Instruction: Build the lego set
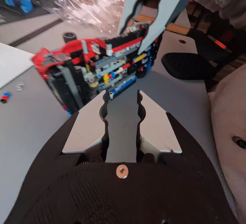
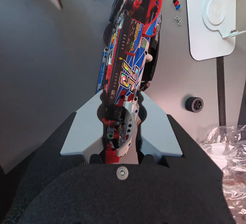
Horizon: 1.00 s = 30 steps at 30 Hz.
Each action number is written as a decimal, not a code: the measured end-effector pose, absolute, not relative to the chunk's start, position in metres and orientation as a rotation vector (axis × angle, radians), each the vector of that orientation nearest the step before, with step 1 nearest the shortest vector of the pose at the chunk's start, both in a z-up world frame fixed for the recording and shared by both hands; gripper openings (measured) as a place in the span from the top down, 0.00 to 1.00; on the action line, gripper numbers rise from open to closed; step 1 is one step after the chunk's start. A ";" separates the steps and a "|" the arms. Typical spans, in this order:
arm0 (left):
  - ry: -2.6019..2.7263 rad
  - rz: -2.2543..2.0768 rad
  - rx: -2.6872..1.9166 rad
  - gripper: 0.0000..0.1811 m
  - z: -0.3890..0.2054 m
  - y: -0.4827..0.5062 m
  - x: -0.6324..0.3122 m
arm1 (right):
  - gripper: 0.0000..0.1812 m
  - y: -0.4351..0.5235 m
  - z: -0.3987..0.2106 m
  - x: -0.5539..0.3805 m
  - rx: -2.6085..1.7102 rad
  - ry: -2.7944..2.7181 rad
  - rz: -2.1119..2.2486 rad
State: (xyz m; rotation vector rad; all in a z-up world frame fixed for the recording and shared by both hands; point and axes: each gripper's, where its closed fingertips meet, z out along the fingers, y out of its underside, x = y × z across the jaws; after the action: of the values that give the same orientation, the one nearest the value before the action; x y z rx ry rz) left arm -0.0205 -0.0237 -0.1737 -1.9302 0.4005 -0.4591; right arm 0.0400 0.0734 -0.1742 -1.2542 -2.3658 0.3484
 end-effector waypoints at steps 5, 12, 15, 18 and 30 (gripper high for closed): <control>0.350 -0.313 -1.817 0.52 -0.149 -0.022 -0.075 | 0.74 0.060 -0.172 0.045 -1.035 -2.380 0.342; 0.589 -0.331 -1.858 0.49 -0.176 0.006 -0.044 | 0.74 0.051 -0.171 0.050 -0.964 -2.385 0.360; 0.606 -0.298 -1.841 0.58 -0.179 0.010 -0.045 | 0.70 0.043 -0.156 0.054 -1.010 -2.368 0.565; 0.549 -0.326 -1.826 0.58 -0.180 0.010 -0.046 | 0.67 0.060 -0.111 0.050 -1.160 -2.222 0.858; 0.554 -0.276 -1.747 0.57 -0.177 0.001 -0.041 | 0.67 0.292 -0.223 -0.011 -1.701 -1.962 0.565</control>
State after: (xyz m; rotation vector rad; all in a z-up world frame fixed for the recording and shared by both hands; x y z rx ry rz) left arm -0.0412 0.0010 -0.1769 -1.7475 0.5536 -0.2763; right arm -0.0112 0.2916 -0.2230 -1.7011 -1.9621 0.5652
